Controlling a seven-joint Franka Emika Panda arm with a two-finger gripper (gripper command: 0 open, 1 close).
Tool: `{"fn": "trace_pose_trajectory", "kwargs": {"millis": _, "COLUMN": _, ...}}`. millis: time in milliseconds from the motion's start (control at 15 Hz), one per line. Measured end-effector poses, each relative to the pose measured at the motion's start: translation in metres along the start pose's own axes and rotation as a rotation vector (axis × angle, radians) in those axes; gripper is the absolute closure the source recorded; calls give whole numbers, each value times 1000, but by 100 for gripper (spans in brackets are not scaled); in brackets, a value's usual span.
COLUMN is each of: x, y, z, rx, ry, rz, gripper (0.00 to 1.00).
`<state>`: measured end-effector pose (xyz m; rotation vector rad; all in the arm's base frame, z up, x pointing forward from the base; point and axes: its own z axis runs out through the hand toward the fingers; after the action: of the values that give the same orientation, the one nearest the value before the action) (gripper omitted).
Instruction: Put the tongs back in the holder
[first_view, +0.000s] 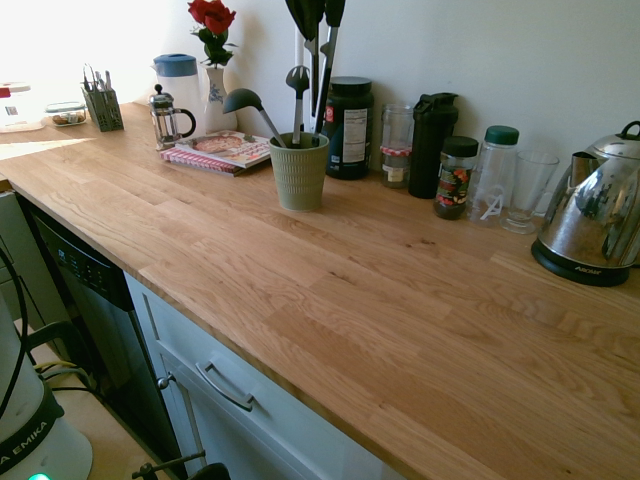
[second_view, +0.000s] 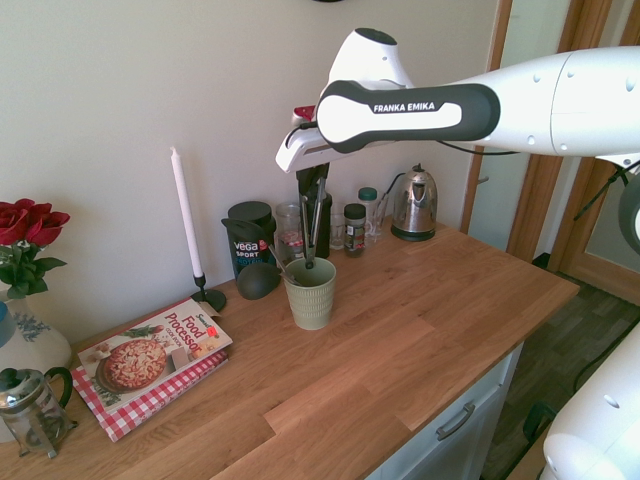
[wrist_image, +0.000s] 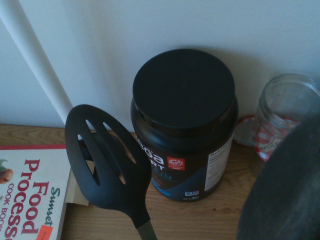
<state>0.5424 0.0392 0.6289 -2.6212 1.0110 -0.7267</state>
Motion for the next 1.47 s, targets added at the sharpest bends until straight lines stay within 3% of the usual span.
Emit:
{"fn": "trace_pose_trajectory", "kwargs": {"millis": 467, "x": -36, "y": 29, "z": 61, "rx": -67, "ry": -21, "rz": 3, "gripper": 100}}
{"fn": "trace_pose_trajectory", "kwargs": {"millis": 533, "x": -39, "y": 36, "z": 69, "rx": -78, "ry": -31, "rz": 8, "gripper": 0}}
{"fn": "trace_pose_trajectory", "kwargs": {"millis": 1133, "x": -38, "y": 47, "z": 75, "rx": -81, "ry": -45, "rz": 28, "gripper": 0}}
{"fn": "trace_pose_trajectory", "kwargs": {"millis": 1267, "x": -30, "y": 43, "z": 54, "rx": -53, "ry": -57, "rz": 39, "gripper": 0}}
{"fn": "trace_pose_trajectory", "kwargs": {"millis": 1467, "x": -16, "y": 40, "z": -18, "rx": -18, "ry": -78, "rz": 30, "gripper": 0}}
